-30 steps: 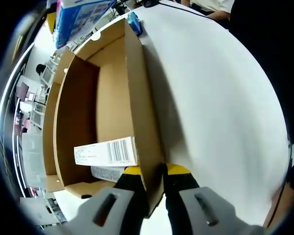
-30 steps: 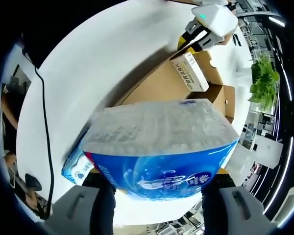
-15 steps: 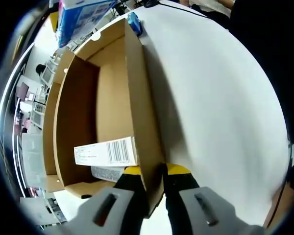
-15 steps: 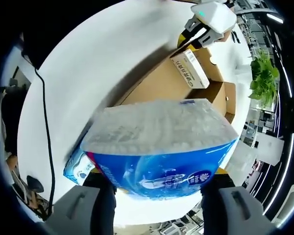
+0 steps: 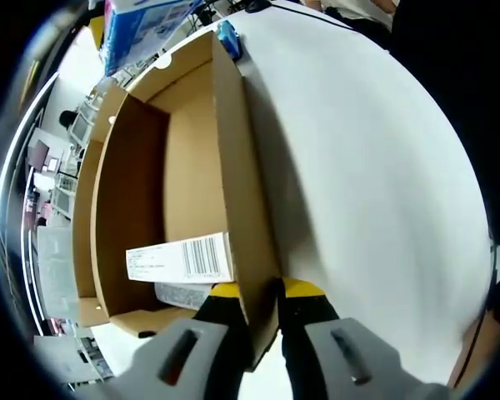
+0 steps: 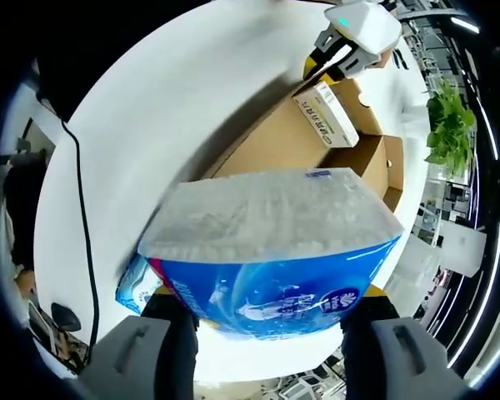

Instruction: Operate the shoe box by opening the lid, removing the specified soft item, and placing it in the target area until the item is outside and the box remains undamaged.

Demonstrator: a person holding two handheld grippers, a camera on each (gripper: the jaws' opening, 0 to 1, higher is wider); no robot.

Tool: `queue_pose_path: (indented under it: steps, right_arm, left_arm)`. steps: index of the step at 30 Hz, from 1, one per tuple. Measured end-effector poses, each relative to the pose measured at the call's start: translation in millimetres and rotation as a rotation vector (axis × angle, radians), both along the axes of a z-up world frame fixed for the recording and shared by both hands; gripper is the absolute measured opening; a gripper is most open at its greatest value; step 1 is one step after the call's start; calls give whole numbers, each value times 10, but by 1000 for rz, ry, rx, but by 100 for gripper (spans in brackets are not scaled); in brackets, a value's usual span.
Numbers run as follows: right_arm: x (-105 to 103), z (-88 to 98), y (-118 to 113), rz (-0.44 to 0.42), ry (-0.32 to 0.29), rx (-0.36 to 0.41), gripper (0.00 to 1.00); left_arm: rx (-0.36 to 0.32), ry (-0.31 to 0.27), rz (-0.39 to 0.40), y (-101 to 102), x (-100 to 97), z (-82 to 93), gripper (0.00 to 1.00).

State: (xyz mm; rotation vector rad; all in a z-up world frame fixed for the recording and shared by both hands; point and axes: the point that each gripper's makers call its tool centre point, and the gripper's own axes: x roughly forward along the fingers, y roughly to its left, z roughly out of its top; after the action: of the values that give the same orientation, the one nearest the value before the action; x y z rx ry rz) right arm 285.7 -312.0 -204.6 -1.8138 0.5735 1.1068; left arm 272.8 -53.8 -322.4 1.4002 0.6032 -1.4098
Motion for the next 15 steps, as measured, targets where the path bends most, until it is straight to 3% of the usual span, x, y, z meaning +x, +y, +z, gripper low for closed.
queue_pose_path:
  steps: [15]
  right_arm:
    - [-76, -2, -133, -41, 5, -1, 69]
  left_arm:
    - [0, 0, 0, 4, 2, 1, 11]
